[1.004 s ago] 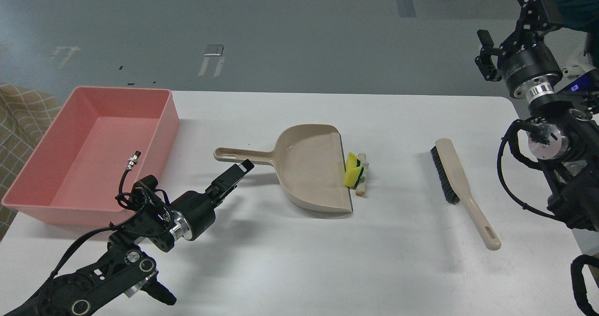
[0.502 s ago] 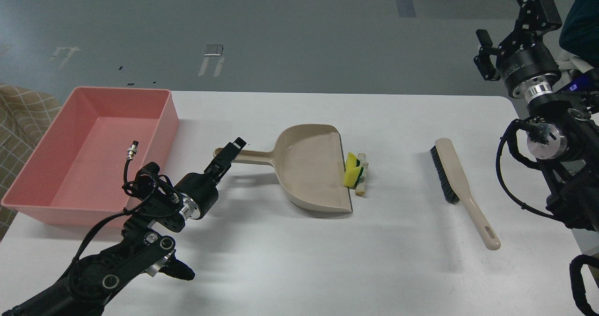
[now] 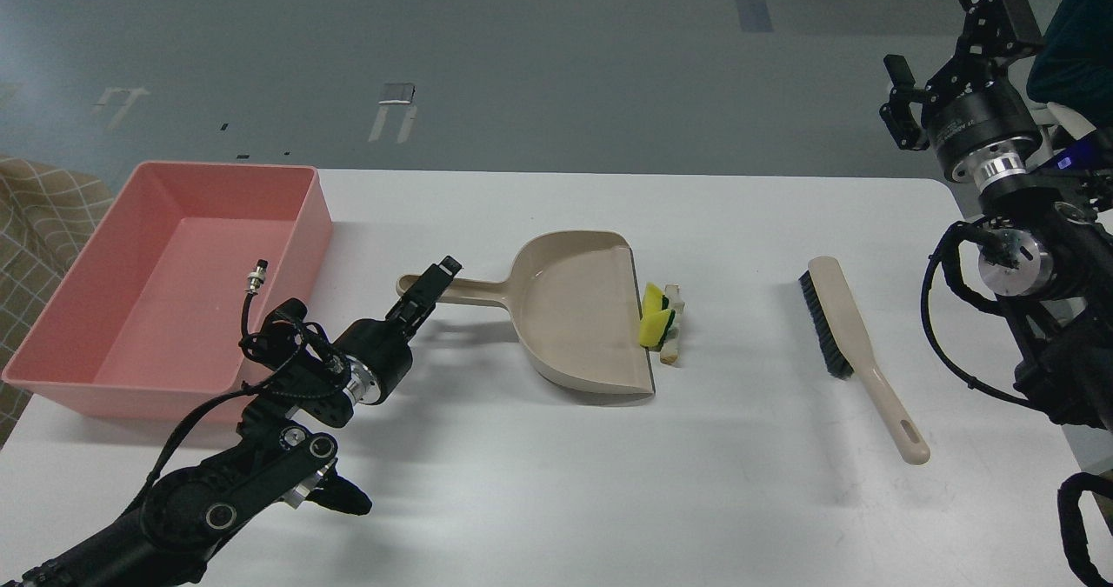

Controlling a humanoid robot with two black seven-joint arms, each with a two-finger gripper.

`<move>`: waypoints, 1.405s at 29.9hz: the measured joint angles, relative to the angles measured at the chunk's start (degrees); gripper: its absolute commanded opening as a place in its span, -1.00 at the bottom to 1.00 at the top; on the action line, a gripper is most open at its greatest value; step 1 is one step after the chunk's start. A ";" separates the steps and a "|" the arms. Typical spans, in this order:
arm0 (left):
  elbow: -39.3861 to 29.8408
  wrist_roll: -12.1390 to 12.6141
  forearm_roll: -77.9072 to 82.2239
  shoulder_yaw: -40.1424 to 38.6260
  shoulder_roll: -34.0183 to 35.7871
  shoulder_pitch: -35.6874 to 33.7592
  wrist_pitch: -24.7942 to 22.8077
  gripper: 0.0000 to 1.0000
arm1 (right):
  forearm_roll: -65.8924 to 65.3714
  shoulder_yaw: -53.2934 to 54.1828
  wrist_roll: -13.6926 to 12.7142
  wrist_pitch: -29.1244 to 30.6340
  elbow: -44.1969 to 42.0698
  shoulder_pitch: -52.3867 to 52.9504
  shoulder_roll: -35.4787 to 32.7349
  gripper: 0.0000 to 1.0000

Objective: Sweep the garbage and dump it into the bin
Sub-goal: 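Lower the right gripper to the wooden brush handle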

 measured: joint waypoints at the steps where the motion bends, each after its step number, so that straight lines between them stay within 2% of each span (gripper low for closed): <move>1: 0.02 0.54 0.00 0.00 -0.01 -0.01 0.00 -0.87 | -0.01 0.00 0.00 0.00 0.00 0.05 0.03 1.00; 2: 0.03 1.01 0.00 0.00 -0.01 -0.04 0.00 -1.00 | -0.02 0.00 0.00 0.00 0.00 0.08 0.06 1.00; 13: -0.05 2.63 -0.06 -0.08 -0.03 -0.45 0.09 -1.00 | -0.03 -0.05 0.00 -0.09 0.09 0.02 -0.20 1.00; 20: -0.05 2.36 -0.18 -0.17 -0.03 -1.18 1.24 -1.00 | 0.05 0.00 0.00 -0.32 0.05 0.01 -1.18 1.00; 26: -0.01 1.91 -0.12 -0.09 -0.23 -1.29 3.35 -1.00 | -0.28 -1.45 0.00 -0.25 1.07 -0.24 -5.17 1.00; 32: 0.02 1.63 -0.07 -0.08 -0.24 -1.41 4.50 -1.00 | -0.58 -19.45 -0.44 -0.05 13.17 -0.66 -20.36 1.00; 37: -0.02 1.01 0.07 -0.05 -0.26 -1.56 5.42 -1.00 | -3.70 -37.61 -0.84 -0.09 27.44 0.05 -36.50 1.00; 42: -0.01 0.92 0.10 -0.05 -0.29 -1.65 5.52 -1.00 | -13.17 -44.01 -2.15 -0.20 37.08 -0.90 -47.25 1.00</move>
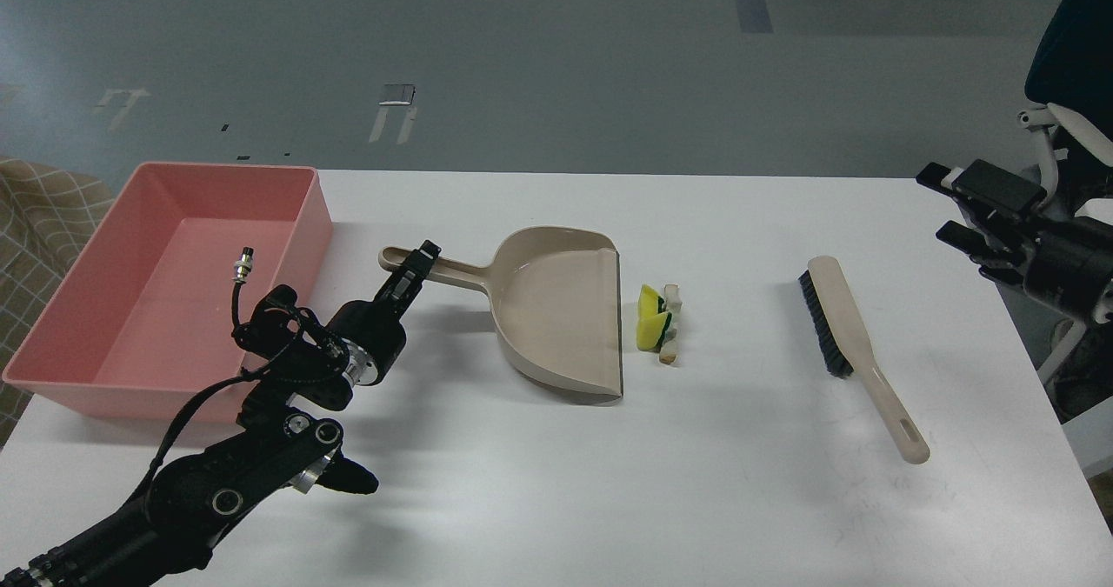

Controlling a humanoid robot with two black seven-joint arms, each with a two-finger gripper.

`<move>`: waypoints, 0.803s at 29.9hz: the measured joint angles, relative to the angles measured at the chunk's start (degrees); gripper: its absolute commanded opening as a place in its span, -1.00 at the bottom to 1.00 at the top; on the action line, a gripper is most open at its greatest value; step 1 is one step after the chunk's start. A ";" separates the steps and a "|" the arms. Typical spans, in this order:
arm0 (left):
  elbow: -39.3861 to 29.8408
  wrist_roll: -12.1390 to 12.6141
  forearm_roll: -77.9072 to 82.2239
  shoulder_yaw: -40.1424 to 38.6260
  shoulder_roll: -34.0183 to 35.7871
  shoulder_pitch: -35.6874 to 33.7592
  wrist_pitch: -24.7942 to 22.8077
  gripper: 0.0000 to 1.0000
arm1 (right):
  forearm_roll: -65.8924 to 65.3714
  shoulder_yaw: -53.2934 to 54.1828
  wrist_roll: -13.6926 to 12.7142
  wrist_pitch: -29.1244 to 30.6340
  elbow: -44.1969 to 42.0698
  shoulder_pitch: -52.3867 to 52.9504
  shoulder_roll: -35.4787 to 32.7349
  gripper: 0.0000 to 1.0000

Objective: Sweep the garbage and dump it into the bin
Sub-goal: 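Lower the right gripper to the wooden brush handle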

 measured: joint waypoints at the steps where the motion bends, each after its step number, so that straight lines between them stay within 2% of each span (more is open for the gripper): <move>1: 0.00 -0.02 0.00 -0.01 -0.01 0.00 0.01 -1.00 | -2.37 -0.98 -0.36 -0.04 1.66 -0.58 -1.81 1.00; 6: 0.02 -0.05 0.16 -0.04 -0.40 0.06 0.05 -1.00 | -11.26 -4.09 -1.04 -0.13 7.04 -3.12 -8.38 1.00; 12: 0.00 -0.18 0.34 0.01 -0.91 0.07 0.05 -1.00 | -19.44 -4.92 -2.31 -0.13 7.93 -6.53 -9.39 0.99; 24: -0.04 -0.50 0.36 -0.03 -1.22 0.03 0.10 -1.00 | -22.02 -5.02 -7.64 -0.13 7.50 -6.67 -1.59 0.93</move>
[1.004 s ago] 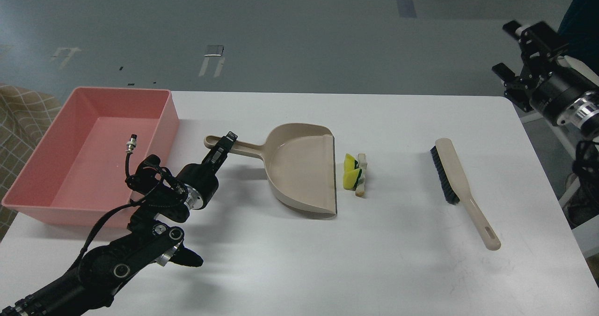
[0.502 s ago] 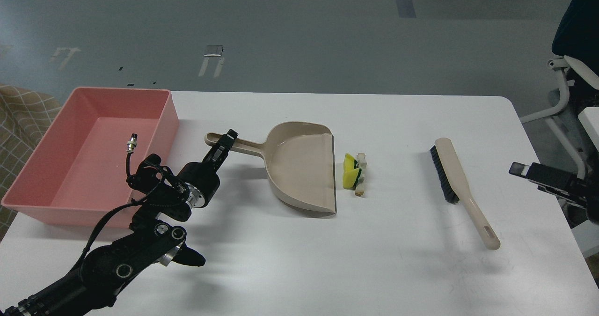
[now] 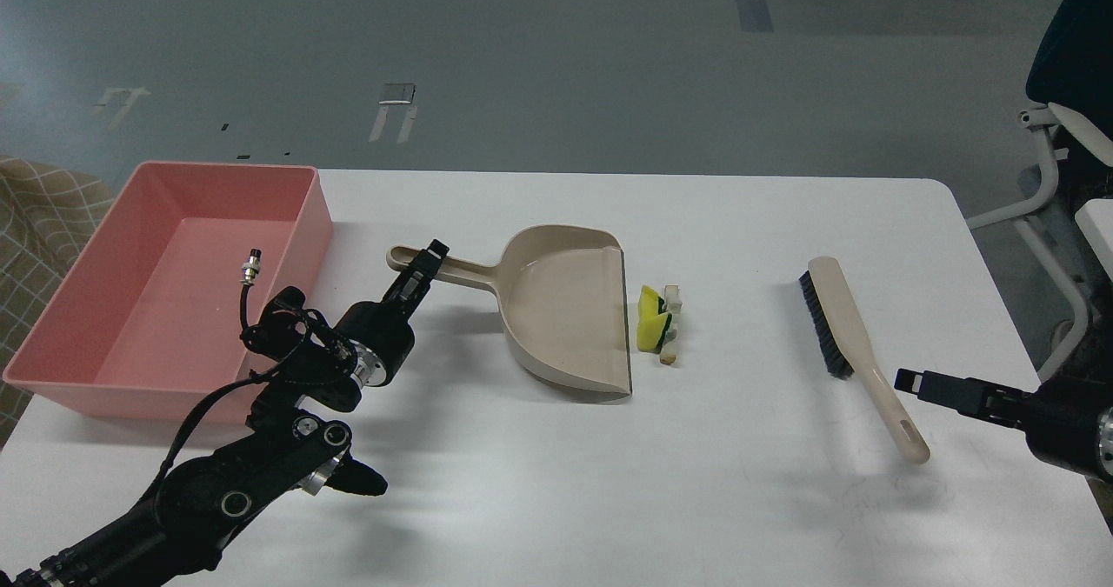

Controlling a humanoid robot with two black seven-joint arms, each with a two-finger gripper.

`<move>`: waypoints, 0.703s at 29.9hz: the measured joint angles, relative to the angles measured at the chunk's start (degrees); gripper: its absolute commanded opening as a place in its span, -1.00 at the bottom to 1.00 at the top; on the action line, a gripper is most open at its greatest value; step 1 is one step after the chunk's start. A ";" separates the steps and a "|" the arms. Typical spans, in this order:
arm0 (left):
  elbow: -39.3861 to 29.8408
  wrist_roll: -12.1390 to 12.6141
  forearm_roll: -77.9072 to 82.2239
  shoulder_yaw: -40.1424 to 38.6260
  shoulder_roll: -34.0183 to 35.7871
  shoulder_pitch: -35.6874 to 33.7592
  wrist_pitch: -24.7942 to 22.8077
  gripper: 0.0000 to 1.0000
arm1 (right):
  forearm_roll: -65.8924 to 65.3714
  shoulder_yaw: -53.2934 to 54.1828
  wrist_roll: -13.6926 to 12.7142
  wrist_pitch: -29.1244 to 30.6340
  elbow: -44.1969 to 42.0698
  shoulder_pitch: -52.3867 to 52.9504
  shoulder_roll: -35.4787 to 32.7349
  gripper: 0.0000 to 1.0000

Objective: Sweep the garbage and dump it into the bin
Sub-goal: 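Lower the right gripper to the wooden brush handle, then grasp the brush handle with the right gripper and lift it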

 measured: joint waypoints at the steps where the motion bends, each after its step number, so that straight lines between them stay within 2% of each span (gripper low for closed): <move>1: 0.00 0.00 0.00 0.00 0.00 -0.02 0.00 -1.00 | -0.16 -0.04 -0.60 0.00 -0.14 0.04 0.73 0.92; 4: 0.00 0.00 0.00 0.00 0.00 -0.04 0.00 -1.00 | -0.76 -0.09 -2.06 0.00 -0.64 0.07 2.68 0.82; 7: 0.00 -0.11 0.00 0.00 0.00 -0.19 -0.01 -1.00 | -1.13 -0.10 -3.16 -0.01 -0.94 0.02 4.25 0.58; 11: 0.00 -0.53 0.00 0.00 0.00 -0.21 -0.01 -1.00 | -1.21 -0.10 -4.72 -0.02 -0.97 0.13 5.19 0.43; 13: 0.00 -0.58 0.00 0.00 -0.05 -0.21 -0.01 -1.00 | -1.22 -0.10 -5.31 -0.02 -0.97 0.15 5.68 0.15; 21: 0.00 -0.61 0.00 0.00 -0.15 -0.31 -0.01 -1.00 | -1.02 -0.03 -7.12 -0.02 -0.81 -0.44 6.51 -0.07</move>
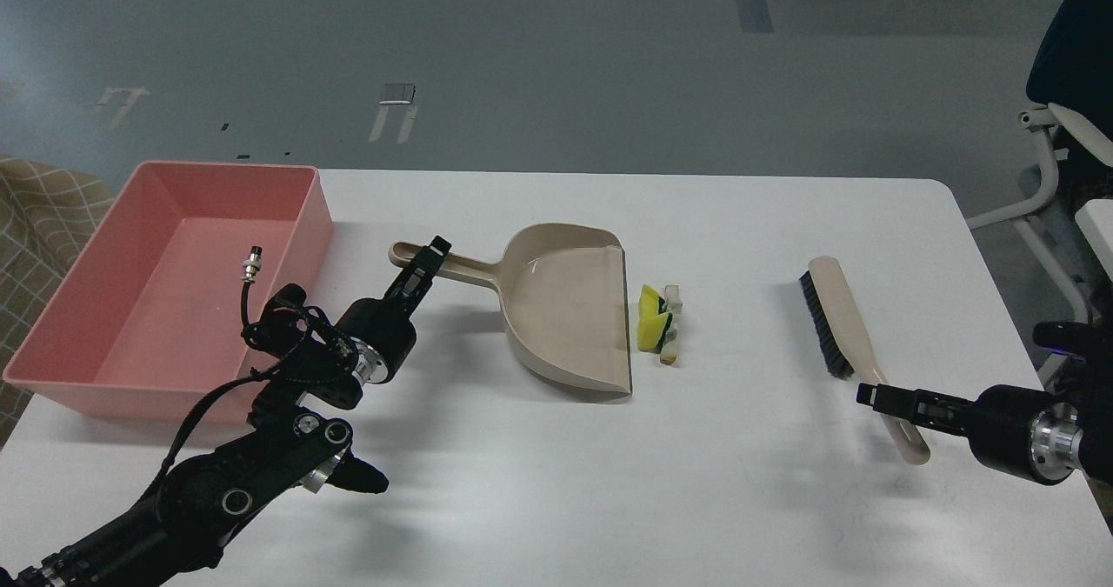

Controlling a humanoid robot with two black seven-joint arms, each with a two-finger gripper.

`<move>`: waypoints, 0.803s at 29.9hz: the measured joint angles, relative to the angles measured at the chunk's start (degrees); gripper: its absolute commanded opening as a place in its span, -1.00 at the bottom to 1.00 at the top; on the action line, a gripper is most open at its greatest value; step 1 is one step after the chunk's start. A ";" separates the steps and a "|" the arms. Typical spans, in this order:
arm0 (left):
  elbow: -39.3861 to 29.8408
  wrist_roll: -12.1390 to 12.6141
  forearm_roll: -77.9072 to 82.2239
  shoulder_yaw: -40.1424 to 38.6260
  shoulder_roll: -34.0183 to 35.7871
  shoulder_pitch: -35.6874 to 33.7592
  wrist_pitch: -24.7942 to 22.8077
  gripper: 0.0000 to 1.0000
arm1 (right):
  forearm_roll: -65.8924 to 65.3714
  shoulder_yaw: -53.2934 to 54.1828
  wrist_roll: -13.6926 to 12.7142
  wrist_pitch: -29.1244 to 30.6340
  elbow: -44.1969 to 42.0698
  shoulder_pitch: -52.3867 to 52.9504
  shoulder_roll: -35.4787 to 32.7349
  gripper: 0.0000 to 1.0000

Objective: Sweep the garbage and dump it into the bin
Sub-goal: 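Grasp the brush handle with the right gripper and lift it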

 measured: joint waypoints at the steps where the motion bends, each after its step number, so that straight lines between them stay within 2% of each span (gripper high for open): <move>1: 0.00 0.00 0.00 0.00 -0.03 0.00 0.00 -1.00 | 0.02 0.00 -0.48 0.00 0.09 -0.03 0.18 -0.18; 2: 0.00 0.00 0.00 0.00 -0.07 0.00 0.00 -1.00 | 0.06 0.01 -0.96 0.00 0.14 -0.04 0.42 -0.27; 3: 0.00 -0.02 0.00 0.00 -0.08 0.00 0.00 -1.00 | 0.08 0.01 -1.42 0.00 0.15 -0.04 0.72 -0.50; 5: 0.00 -0.03 0.00 0.00 -0.07 0.03 0.13 -1.00 | 0.17 0.02 -2.50 0.00 0.21 0.02 1.54 -0.73; 6: 0.00 -0.03 0.00 0.00 -0.07 0.04 0.19 -1.00 | 0.22 0.02 -2.98 0.00 0.30 0.12 1.83 -0.98; 13: -0.13 -0.05 0.00 0.00 -0.02 0.04 0.32 -1.00 | 0.41 0.17 -5.18 0.09 0.78 0.85 2.18 -1.00; 24: -0.34 -0.05 0.05 0.02 -0.02 0.09 0.37 -1.00 | 0.32 0.34 -5.65 1.08 2.84 2.82 0.75 -1.00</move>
